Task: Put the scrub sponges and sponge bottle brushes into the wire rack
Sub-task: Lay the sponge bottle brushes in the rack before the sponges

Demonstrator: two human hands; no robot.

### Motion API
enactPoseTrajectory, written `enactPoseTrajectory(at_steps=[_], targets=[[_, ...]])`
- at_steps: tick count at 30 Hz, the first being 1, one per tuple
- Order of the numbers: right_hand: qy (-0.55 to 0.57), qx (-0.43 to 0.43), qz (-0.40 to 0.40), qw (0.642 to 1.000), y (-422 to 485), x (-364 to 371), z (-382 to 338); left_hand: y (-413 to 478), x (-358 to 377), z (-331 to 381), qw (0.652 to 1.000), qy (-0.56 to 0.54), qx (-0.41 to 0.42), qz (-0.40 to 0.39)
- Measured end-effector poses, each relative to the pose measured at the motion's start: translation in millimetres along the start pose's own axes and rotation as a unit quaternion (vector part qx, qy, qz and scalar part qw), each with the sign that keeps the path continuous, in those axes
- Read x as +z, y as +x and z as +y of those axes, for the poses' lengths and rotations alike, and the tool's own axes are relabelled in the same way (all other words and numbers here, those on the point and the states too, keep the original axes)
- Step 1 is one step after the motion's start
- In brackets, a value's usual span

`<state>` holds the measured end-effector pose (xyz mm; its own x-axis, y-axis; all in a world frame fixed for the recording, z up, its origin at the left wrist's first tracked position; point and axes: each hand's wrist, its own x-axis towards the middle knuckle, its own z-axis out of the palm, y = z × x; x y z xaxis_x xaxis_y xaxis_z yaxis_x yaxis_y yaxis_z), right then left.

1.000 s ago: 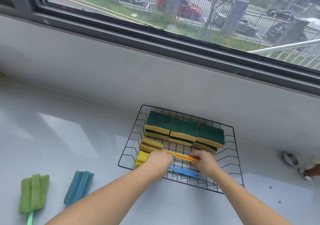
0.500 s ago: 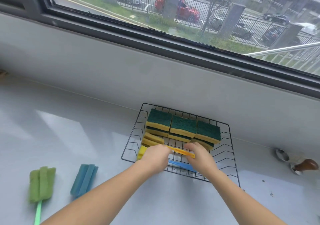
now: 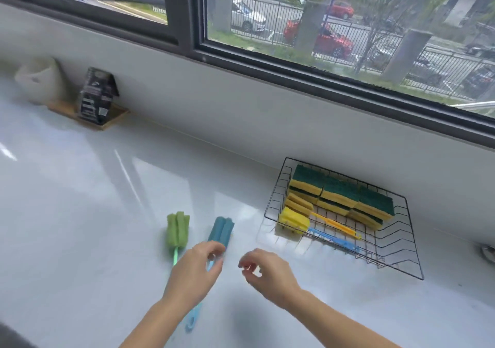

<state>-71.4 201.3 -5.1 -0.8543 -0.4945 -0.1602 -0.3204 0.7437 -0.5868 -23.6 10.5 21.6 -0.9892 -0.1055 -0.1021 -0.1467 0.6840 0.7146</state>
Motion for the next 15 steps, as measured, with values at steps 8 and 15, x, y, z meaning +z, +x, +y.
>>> enactPoseTrajectory(at_steps=[8,15], targets=[[0.180,0.180,-0.024,0.967,14,79,-27,-30,-16,-87,0.963,-0.096,-0.241,0.067],[0.315,0.288,-0.001,0.904,31,98,-49,-8,-3,-108,0.944,-0.110,-0.310,0.030]])
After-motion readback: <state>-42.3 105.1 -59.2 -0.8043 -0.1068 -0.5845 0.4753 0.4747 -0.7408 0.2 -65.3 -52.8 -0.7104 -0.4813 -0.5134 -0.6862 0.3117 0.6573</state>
